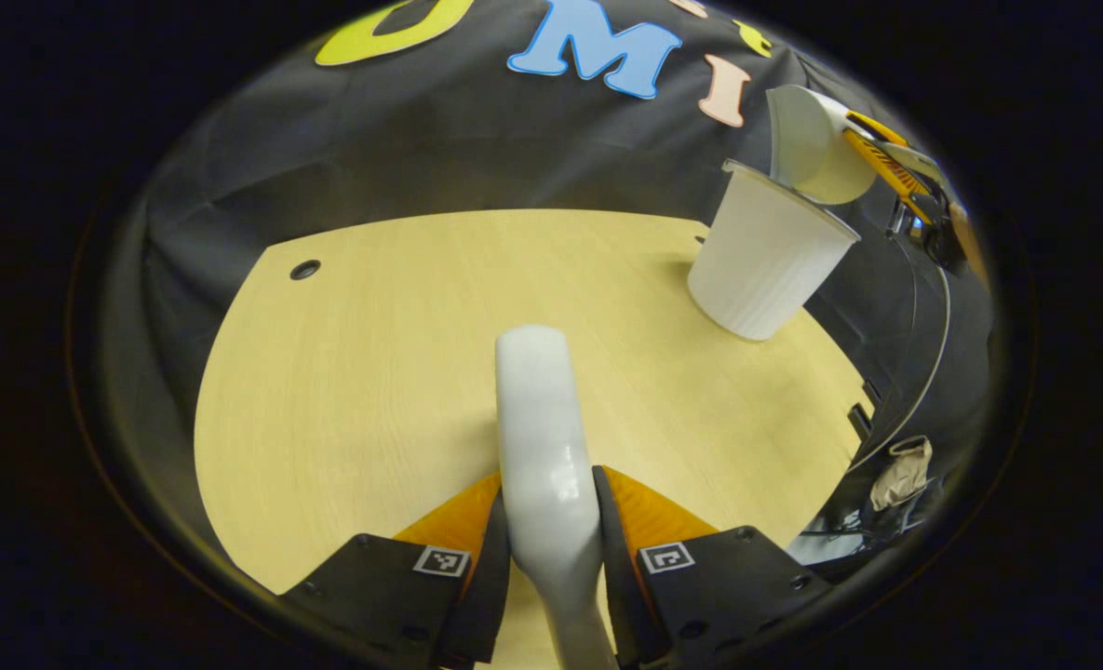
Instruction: Pick up the small broom and dustpan from the desktop, sweep the trash into the dustpan with the broom, and then empty the trash into the garbage bin.
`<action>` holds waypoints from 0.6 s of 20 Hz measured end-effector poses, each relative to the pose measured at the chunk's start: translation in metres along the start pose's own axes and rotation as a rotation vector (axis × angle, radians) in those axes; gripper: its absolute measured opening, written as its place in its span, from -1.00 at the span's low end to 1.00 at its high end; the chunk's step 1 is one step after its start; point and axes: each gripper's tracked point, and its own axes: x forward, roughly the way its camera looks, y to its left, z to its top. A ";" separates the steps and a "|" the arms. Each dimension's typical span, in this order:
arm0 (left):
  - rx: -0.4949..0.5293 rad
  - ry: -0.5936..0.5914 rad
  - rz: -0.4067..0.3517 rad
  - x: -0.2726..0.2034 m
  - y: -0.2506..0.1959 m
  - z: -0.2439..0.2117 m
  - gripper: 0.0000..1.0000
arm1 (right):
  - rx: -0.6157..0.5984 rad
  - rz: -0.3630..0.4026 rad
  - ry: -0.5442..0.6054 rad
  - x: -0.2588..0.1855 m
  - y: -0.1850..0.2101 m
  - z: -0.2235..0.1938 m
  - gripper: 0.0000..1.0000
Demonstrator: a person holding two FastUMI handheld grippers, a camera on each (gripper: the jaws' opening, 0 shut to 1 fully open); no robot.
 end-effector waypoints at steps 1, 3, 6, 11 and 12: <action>0.002 0.000 -0.003 -0.001 0.002 -0.001 0.00 | -0.032 -0.015 0.003 0.000 -0.001 -0.009 -0.34; 0.002 -0.001 -0.006 -0.002 0.007 -0.002 0.00 | -0.100 -0.056 0.018 0.001 -0.010 -0.029 -0.34; -0.016 0.001 0.000 -0.005 0.010 -0.006 0.00 | -0.211 -0.129 0.052 -0.002 -0.027 -0.057 -0.34; -0.036 -0.003 0.035 -0.012 0.015 -0.010 0.08 | -0.415 -0.290 0.109 -0.011 -0.067 -0.088 -0.34; -0.048 0.000 0.044 -0.012 0.018 -0.011 0.04 | -0.459 -0.327 0.123 -0.011 -0.076 -0.091 -0.34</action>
